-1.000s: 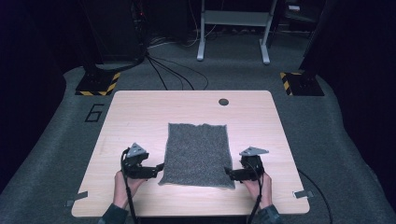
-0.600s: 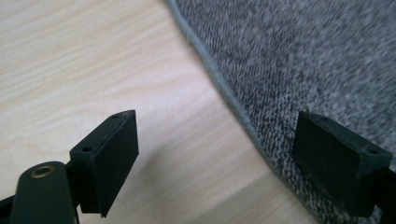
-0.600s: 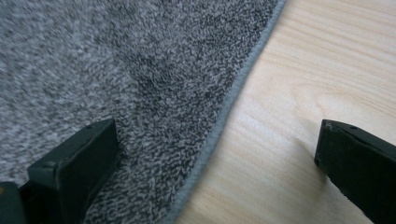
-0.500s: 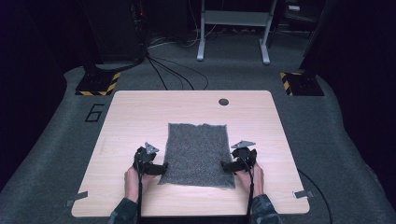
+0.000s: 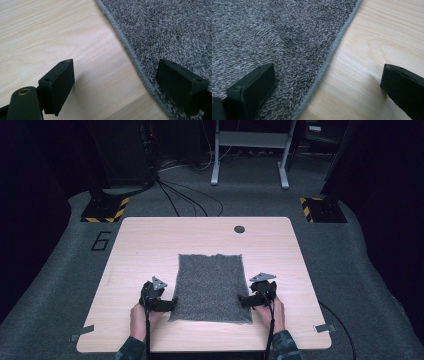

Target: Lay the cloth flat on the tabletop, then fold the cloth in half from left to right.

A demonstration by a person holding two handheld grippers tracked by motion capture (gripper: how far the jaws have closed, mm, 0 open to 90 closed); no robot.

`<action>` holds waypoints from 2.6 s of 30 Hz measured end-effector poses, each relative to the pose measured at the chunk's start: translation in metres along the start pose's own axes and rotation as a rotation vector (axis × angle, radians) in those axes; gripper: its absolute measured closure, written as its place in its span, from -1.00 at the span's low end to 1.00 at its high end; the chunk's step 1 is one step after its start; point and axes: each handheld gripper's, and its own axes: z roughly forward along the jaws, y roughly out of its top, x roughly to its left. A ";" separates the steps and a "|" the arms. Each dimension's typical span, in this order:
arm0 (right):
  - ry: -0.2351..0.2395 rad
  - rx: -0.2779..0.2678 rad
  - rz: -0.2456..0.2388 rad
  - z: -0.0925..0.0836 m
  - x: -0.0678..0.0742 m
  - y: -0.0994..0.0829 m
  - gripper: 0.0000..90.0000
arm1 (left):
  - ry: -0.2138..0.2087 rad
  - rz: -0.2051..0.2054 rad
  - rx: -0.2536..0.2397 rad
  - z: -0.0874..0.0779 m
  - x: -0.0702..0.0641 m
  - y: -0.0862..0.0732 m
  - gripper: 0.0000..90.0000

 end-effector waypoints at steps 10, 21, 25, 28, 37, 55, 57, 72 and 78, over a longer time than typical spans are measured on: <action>0.007 -0.004 -0.009 -0.011 0.007 -0.012 -1.00 | -0.031 -0.012 -0.024 -0.009 -0.005 -0.015 -0.66; 0.001 -0.014 -0.007 -0.017 0.013 -0.020 -1.00 | -0.035 -0.005 -0.038 -0.015 -0.010 -0.023 -0.67; -0.002 -0.014 -0.002 -0.018 0.014 -0.021 -1.00 | -0.038 -0.005 -0.031 -0.015 -0.010 -0.022 -0.67; -0.002 -0.014 0.000 -0.018 0.014 -0.021 -1.00 | -0.049 -0.015 -0.018 -0.016 -0.008 -0.020 -0.79; -0.003 -0.015 -0.005 -0.018 0.013 -0.021 -1.00 | -0.075 -0.077 -0.086 -0.024 0.010 -0.006 -0.91; 0.126 -0.084 -0.125 -0.044 0.084 0.019 -1.00 | -0.135 -0.048 -0.085 0.007 0.039 0.047 -1.00; 0.161 -0.078 -0.159 -0.042 0.102 0.024 -1.00 | -0.133 -0.050 -0.106 0.012 0.042 0.054 -0.99; 0.359 -0.040 -0.295 -0.015 0.192 0.036 -0.94 | -0.176 -0.084 -0.118 0.052 0.065 0.076 -0.99; 0.391 -0.028 -0.339 -0.007 0.227 0.040 -0.59 | -0.173 -0.086 -0.075 0.065 0.069 0.086 -0.96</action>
